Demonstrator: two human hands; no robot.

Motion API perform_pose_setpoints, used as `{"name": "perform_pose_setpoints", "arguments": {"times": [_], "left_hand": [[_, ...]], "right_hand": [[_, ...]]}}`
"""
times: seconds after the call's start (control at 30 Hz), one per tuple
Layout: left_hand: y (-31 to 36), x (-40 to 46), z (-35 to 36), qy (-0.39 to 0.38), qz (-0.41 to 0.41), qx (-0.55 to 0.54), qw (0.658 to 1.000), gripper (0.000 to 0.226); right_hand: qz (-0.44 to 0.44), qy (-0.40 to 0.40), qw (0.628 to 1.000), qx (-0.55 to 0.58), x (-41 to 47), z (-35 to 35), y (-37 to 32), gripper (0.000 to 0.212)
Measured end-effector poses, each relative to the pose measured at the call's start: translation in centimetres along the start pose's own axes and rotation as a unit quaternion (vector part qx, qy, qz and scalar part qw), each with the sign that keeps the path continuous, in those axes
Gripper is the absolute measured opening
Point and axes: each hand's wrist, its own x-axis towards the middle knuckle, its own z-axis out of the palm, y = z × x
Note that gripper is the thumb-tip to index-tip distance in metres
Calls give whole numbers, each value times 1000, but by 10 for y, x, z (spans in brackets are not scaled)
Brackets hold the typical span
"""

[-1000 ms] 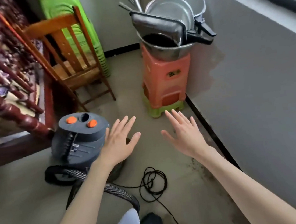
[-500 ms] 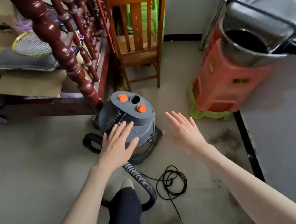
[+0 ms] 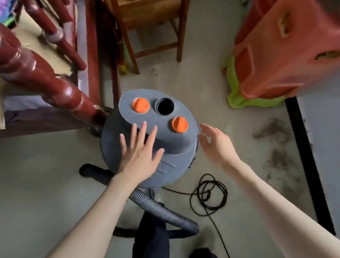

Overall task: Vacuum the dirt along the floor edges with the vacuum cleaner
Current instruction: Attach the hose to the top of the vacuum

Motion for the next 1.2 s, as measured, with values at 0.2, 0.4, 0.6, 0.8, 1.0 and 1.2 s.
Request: {"name": "perform_pose_setpoints", "arguments": {"times": [0.2, 0.4, 0.6, 0.8, 1.0, 1.2], "left_hand": [[0, 41, 30, 54, -12, 12, 998, 77], [3, 44, 35, 83, -9, 39, 996, 76], [5, 44, 34, 77, -18, 47, 996, 77], [4, 45, 36, 84, -19, 47, 995, 78], [4, 44, 36, 89, -18, 39, 995, 78], [4, 44, 35, 92, -13, 36, 995, 79]], "right_hand": [[71, 75, 987, 124, 55, 31, 3, 27], [95, 59, 955, 276, 69, 41, 8, 31], [130, 34, 923, 360, 78, 35, 25, 23], [-118, 12, 985, 125, 84, 38, 19, 33], [-170, -25, 982, 71, 93, 33, 24, 33], [-157, -23, 986, 53, 94, 34, 23, 31]]}}
